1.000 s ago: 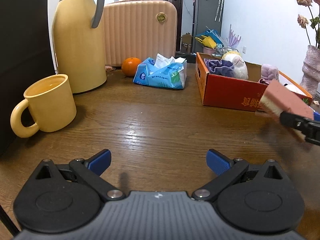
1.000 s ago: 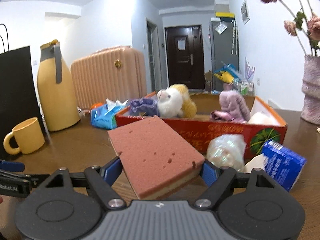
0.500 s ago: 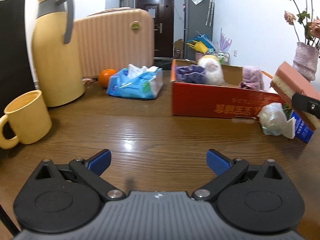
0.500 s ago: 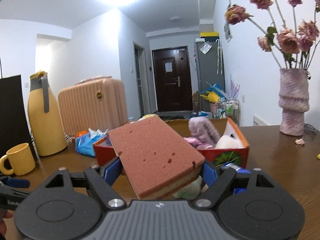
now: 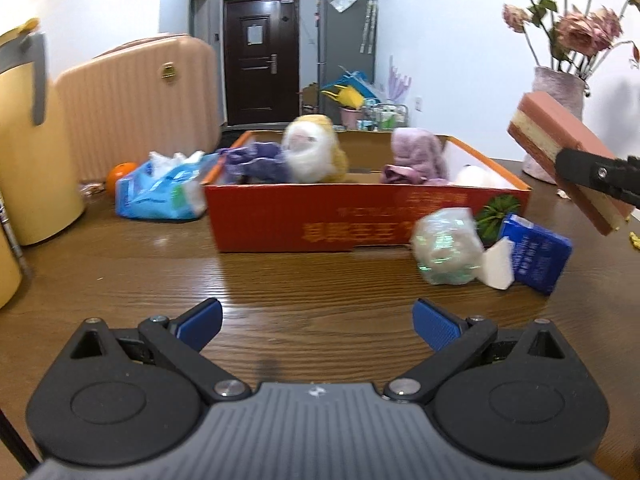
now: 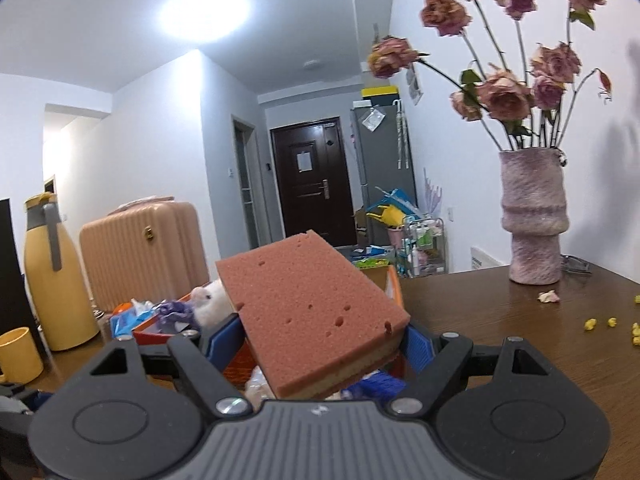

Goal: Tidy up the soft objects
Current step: 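Move the left gripper down to the clear plastic bag while the right holds the sponge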

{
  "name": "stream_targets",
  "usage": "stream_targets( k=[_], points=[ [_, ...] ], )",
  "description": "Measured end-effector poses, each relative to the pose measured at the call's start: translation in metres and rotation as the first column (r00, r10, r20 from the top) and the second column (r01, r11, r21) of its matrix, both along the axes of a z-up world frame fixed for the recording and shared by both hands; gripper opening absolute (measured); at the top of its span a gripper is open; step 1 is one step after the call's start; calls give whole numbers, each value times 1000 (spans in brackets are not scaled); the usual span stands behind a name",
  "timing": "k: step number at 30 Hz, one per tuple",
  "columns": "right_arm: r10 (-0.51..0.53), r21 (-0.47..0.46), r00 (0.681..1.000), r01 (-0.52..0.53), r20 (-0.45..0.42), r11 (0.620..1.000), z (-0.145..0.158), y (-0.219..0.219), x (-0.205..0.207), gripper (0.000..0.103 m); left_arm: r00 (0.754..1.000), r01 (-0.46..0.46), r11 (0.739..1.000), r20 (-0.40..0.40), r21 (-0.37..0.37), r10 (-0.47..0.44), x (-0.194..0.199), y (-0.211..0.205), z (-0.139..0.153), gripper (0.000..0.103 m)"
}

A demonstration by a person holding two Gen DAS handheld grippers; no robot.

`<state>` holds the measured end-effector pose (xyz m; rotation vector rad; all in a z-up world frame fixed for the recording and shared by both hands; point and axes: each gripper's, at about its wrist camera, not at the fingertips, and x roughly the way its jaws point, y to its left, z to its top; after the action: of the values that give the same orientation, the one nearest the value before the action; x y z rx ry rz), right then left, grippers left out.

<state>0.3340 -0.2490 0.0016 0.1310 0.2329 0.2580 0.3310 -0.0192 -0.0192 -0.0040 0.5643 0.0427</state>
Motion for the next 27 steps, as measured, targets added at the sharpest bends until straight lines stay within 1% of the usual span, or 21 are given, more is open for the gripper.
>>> stream_targets(
  k=[8,13,19,27],
  points=[
    [-39,14,999,39,3,999,-1,-25,6,82,1000,30,999,-3,-11,-30,18,-29,0,103],
    [-61,-3,998,61,-2,998,-4,-33,13,82,999,41,999,-2,-18,-41,29,-43,-1,103],
    [-87,-6,996,86,-9,996,-9,-43,22,82,999,43,998,-6,-36,-44,45,-57,-1,103],
    [-127,-4,992,126,-18,992,-17,-55,35,82,999,34,999,1,-31,-34,70,-70,-2,103]
  ],
)
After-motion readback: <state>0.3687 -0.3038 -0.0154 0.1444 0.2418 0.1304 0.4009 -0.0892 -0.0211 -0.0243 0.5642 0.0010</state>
